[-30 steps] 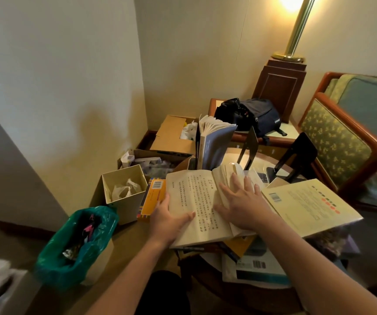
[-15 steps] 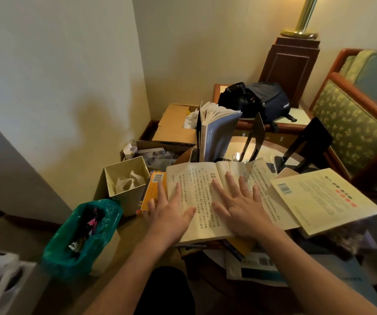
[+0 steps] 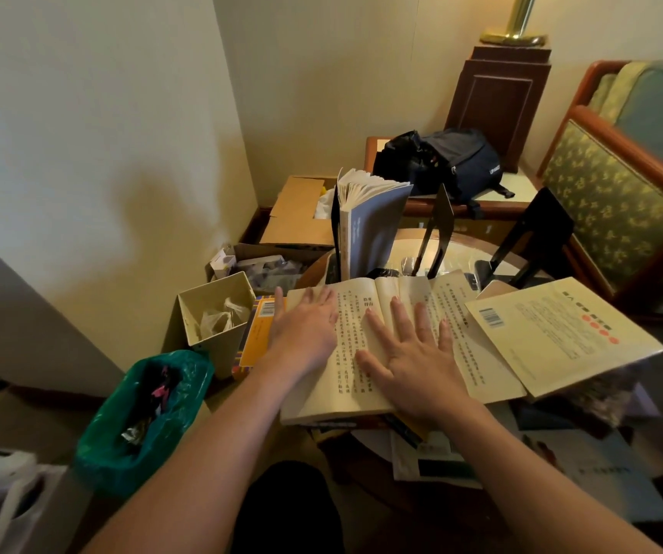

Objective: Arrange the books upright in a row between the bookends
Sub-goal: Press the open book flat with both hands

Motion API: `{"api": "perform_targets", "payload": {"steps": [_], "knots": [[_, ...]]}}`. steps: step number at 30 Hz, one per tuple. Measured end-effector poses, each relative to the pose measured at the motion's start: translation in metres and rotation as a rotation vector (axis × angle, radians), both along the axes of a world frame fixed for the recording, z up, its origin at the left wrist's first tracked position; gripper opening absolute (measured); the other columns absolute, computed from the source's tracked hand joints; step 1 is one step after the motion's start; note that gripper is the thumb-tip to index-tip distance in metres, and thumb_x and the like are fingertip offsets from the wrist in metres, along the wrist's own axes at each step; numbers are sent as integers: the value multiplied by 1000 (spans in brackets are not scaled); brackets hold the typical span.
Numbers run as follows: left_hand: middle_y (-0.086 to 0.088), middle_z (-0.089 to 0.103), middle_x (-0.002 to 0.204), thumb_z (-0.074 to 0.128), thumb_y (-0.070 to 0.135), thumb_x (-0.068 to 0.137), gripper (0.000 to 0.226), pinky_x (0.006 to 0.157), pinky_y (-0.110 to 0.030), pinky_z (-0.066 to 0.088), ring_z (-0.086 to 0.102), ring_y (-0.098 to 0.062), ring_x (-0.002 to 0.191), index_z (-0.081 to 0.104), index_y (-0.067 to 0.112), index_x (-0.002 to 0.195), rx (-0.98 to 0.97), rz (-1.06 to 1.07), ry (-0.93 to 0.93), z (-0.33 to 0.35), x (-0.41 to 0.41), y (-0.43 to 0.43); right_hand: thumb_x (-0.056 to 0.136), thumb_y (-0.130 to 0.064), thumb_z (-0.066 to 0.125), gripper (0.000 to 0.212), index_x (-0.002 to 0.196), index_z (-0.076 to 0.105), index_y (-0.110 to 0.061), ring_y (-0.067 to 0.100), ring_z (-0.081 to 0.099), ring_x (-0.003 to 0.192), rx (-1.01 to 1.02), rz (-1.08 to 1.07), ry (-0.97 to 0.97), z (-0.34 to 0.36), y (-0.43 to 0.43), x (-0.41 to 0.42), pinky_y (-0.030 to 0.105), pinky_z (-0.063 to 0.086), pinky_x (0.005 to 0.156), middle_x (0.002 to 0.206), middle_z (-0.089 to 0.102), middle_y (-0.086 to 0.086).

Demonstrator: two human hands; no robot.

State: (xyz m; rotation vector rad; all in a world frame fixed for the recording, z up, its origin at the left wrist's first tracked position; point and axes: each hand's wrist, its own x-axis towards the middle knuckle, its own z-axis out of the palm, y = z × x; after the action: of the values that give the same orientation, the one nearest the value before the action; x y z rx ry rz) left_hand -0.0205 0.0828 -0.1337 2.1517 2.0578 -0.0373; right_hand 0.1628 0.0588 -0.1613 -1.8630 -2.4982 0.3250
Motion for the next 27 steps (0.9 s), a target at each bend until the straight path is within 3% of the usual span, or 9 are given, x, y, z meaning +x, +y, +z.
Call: {"api": "perform_targets", "payload": {"steps": [5,11,15,22,27], "knots": [[8,3,166,20,34,108,54,121,-56,-14,2,-9,153,2,25,159,60,-81,41,2,9,-58,89,-81,3,73,150,-24,-51,29,-36,145,11,3,3,1,0,0,58,-17,118,161,-34,-5],[-3,-3,167,29,28,106,62,121,-58,-11,-8,-17,154,-5,18,157,-30,-123,155,8,24,-121,90,-81,4,73,149,-25,-51,30,-36,145,32,6,6,-1,-2,0,58,-19,117,161,-33,-4],[2,-1,167,31,35,105,64,118,-59,-17,-2,-14,154,-2,21,159,-13,-87,159,13,18,-93,90,-80,4,73,150,-25,-49,31,-34,146,33,4,7,-1,-2,0,58,-19,117,162,-31,-3],[4,5,168,30,26,105,62,120,-61,-8,4,-13,154,2,20,160,22,15,53,7,17,-12,90,-81,4,73,150,-24,-51,30,-34,146,1,10,22,1,-1,1,60,-16,118,162,-32,-4],[6,10,167,20,30,107,55,121,-59,-4,8,-11,153,7,22,159,68,10,12,1,14,-25,90,-81,4,72,150,-23,-51,30,-34,146,4,13,28,2,-2,1,59,-16,119,162,-32,-4]]}}
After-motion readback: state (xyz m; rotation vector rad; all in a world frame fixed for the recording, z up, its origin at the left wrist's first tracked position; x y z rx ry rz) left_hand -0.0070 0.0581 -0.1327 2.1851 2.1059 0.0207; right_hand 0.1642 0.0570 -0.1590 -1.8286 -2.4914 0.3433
